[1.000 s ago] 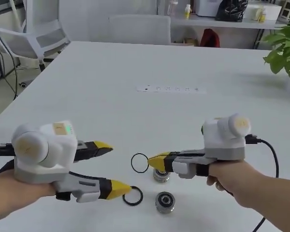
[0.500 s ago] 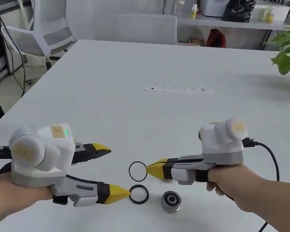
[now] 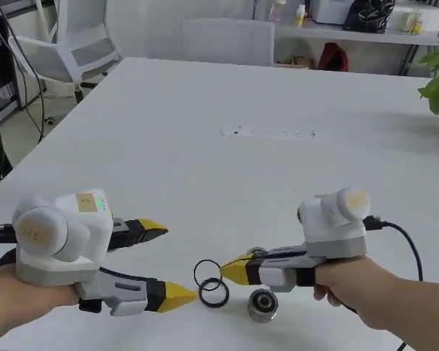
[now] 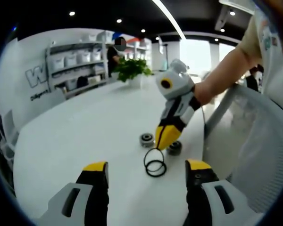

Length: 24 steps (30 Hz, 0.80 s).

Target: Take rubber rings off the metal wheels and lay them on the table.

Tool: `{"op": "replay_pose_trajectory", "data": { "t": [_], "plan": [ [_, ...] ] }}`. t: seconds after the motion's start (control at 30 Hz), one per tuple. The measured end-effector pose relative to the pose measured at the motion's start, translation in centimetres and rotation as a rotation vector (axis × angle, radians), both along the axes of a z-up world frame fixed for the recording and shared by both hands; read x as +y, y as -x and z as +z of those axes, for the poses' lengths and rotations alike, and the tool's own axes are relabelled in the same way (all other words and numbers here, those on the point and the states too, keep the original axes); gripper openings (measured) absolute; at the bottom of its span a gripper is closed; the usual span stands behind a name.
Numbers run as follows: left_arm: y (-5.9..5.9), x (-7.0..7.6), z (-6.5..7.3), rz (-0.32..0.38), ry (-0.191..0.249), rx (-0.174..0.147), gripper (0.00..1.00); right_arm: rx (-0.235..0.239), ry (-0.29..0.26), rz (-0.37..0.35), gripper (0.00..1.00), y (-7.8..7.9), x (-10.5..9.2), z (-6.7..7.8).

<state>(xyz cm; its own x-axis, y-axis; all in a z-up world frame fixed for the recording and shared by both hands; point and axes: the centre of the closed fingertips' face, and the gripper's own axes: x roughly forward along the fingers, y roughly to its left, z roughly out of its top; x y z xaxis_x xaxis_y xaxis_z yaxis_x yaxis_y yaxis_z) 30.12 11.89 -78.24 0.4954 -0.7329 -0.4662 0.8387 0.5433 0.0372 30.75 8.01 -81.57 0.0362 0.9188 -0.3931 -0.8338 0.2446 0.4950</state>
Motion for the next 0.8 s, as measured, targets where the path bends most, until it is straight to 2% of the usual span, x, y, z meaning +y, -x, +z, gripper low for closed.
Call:
{"op": "replay_pose_trajectory", "data": {
  "t": [0.47, 0.8],
  "plan": [
    [0.1, 0.3, -0.4, 0.002, -0.005, 0.009, 0.67, 0.053, 0.019, 0.014, 0.00, 0.4, 0.0, -1.2],
    [0.1, 0.5, -0.6, 0.006, -0.011, 0.017, 0.66, 0.061, 0.048, 0.004, 0.00, 0.2, -0.4, -2.1]
  ]
}}
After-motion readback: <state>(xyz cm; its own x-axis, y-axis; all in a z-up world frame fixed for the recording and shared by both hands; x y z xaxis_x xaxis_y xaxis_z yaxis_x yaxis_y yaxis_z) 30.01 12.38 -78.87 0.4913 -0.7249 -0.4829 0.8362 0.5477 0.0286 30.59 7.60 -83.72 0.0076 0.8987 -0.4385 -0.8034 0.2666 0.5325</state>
